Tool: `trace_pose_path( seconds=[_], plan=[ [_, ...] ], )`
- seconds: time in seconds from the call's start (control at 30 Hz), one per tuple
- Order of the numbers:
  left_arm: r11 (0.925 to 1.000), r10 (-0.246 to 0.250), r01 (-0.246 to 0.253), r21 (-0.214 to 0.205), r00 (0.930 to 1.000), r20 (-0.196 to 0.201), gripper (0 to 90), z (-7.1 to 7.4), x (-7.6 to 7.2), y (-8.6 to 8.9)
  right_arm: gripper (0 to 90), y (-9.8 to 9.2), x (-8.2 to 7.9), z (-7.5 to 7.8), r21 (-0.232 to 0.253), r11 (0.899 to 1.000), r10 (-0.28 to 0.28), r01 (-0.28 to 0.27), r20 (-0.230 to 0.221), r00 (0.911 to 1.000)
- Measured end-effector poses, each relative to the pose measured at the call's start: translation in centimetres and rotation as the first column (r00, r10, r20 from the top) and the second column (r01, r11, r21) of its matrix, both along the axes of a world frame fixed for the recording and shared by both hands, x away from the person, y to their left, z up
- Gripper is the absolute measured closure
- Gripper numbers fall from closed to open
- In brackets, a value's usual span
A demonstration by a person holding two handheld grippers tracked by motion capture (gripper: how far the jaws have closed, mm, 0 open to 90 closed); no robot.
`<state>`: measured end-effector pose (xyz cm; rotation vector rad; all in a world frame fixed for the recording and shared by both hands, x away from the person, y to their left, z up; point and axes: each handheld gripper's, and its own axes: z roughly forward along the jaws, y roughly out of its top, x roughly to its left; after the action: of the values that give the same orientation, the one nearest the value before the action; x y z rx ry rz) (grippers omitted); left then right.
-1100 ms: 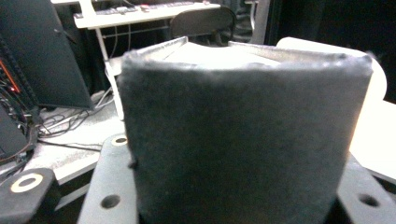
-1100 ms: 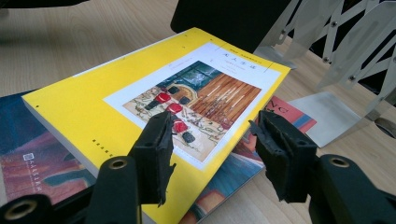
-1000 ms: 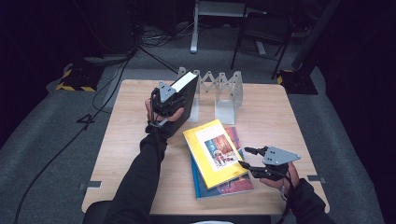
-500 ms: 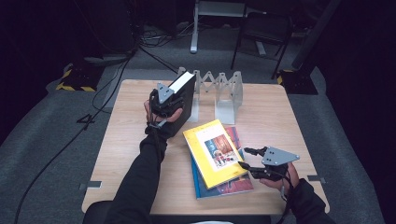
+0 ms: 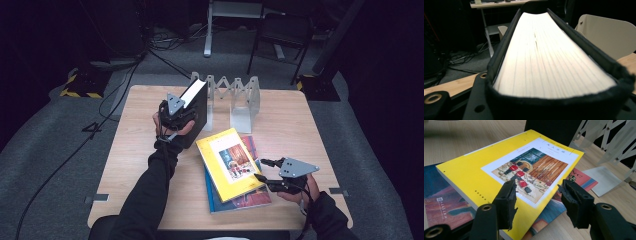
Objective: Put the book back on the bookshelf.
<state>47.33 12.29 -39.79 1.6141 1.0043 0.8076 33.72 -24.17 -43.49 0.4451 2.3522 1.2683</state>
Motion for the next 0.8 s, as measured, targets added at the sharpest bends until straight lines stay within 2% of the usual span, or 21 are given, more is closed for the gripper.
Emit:
trace_pose_path(
  seconds=[0.17, 0.47, 0.6, 0.8],
  plan=[
    [0.9989, 0.046, -0.046, -0.008, 0.9989, 0.001, 48.9, 0.0, 0.9, -0.9, 46.3, 0.0, 0.0, -0.1, -0.007, 1.0, 0.003, -0.003, -0.001, 1.0],
    [0.9958, 0.091, -0.091, 0.0, 0.9958, 0.003, 48.8, 0.0, 2.3, -2.1, 46.6, 0.0, 0.1, -0.1, -0.011, 1.0, 0.002, -0.002, 0.0, 1.0],
    [0.995, 0.099, -0.099, 0.005, 0.995, 0.009, 48.4, -0.2, 2.3, -2.6, 46.3, 0.0, 0.0, -0.1, -0.013, 1.0, 0.004, -0.004, -0.001, 1.0],
    [0.9948, 0.089, -0.089, 0.049, 0.9959, 0.018, 47.5, -0.1, 1.4, -3.1, 45.4, -0.1, 0.0, -0.2, -0.017, 1.0, -0.002, 0.002, -0.007, 1.0]
  ],
)
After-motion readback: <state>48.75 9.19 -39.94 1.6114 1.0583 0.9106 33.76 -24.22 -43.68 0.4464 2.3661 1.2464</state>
